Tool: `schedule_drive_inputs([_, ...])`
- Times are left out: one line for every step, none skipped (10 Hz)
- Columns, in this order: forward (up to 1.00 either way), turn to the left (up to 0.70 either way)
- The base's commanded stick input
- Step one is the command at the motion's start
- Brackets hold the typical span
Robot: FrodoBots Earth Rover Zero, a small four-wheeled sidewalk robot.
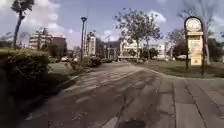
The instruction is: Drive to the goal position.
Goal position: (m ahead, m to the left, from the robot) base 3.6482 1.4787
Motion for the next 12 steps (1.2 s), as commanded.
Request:
schedule_drive_inputs([0.7, 0.0])
schedule_drive_inputs([0.7, 0.0])
schedule_drive_inputs([0.7, 0.0])
schedule_drive_inputs([0.7, 0.0])
schedule_drive_inputs([0.7, 0.0])
schedule_drive_inputs([0.7, 0.0])
schedule_drive_inputs([0.7, 0.0])
schedule_drive_inputs([0.7, 0.0])
schedule_drive_inputs([0.7, 0.0])
schedule_drive_inputs([0.7, 0.0])
schedule_drive_inputs([0.7, 0.0])
schedule_drive_inputs([0.7, 0.0])
